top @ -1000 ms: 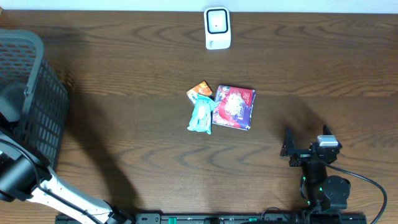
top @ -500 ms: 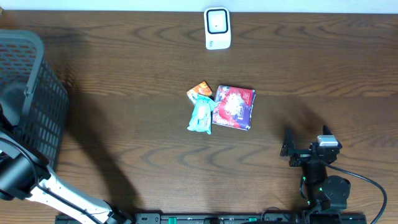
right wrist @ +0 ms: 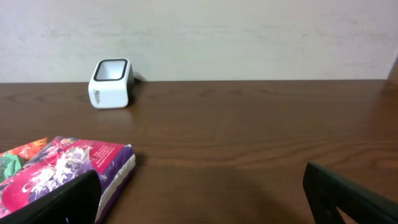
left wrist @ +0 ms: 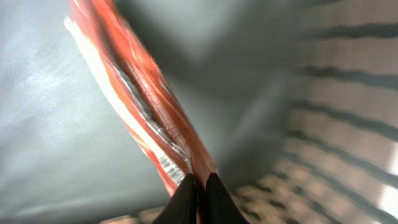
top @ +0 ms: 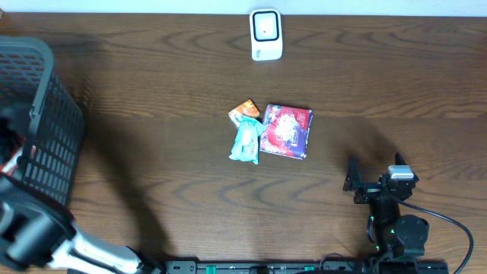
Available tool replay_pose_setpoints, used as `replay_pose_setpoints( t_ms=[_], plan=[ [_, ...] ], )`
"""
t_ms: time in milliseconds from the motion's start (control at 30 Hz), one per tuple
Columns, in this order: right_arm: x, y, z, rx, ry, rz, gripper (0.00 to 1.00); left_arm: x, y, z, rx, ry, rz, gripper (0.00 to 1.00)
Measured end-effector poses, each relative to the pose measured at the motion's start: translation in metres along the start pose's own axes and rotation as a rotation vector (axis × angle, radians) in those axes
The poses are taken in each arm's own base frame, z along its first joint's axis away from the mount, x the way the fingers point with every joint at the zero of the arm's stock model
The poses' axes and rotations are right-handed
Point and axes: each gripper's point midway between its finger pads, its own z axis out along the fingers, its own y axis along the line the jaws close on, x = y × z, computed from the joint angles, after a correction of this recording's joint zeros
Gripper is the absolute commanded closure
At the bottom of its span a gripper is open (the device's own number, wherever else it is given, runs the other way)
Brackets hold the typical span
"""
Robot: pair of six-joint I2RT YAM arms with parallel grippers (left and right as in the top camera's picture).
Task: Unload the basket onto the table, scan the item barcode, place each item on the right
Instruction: 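Reach the left gripper into the basket and grasp the long red snack bar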
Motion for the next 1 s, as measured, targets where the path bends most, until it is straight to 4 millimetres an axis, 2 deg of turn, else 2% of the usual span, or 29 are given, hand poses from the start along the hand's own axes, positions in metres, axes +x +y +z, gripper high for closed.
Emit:
replay_pose_setpoints(
  t_ms=[67, 133, 200, 300, 333, 400, 433, 533, 667, 833, 1000],
  plan=[
    [0.0, 0.0, 0.0, 0.0, -0.001, 0.0, 0.01, -0.005, -0.039, -0.057, 0.185, -0.108, 0.064, 0.93],
    [0.0, 0.0, 0.0, 0.0, 0.0, 0.0, 0.01, -0.003, -0.07, -0.112, 0.34, -0.199, 0.13, 0.93],
    [0.0, 0.0, 0.0, 0.0, 0.0, 0.0, 0.01, 0.013, -0.098, -0.169, 0.492, -0.274, 0.214, 0.93],
    [0.0, 0.0, 0.0, 0.0, 0.0, 0.0, 0.01, 0.046, -0.126, -0.228, 0.647, -0.343, 0.328, 0.93],
    [0.0, 0.0, 0.0, 0.0, 0.0, 0.0, 0.01, 0.057, -0.132, -0.243, 0.681, -0.363, 0.359, 0.89],
    [0.0, 0.0, 0.0, 0.0, 0.0, 0.0, 0.01, 0.074, -0.138, -0.26, 0.699, -0.398, 0.399, 0.57],
    [0.0, 0.0, 0.0, 0.0, -0.001, 0.0, 0.01, 0.08, -0.138, -0.265, 0.689, -0.419, 0.405, 0.49],
    [0.0, 0.0, 0.0, 0.0, 0.0, 0.0, 0.01, 0.079, -0.127, -0.259, 0.596, -0.459, 0.379, 0.36],
    [0.0, 0.0, 0.0, 0.0, -0.001, 0.0, 0.01, 0.057, -0.12, -0.223, 0.462, -0.468, 0.333, 0.26],
    [0.0, 0.0, 0.0, 0.0, 0.0, 0.0, 0.01, 0.025, -0.11, -0.144, 0.296, -0.389, 0.278, 0.19],
    [0.0, 0.0, 0.0, 0.0, -0.001, 0.0, 0.01, 0.0, -0.085, -0.054, 0.132, -0.278, 0.222, 0.16]
  ],
)
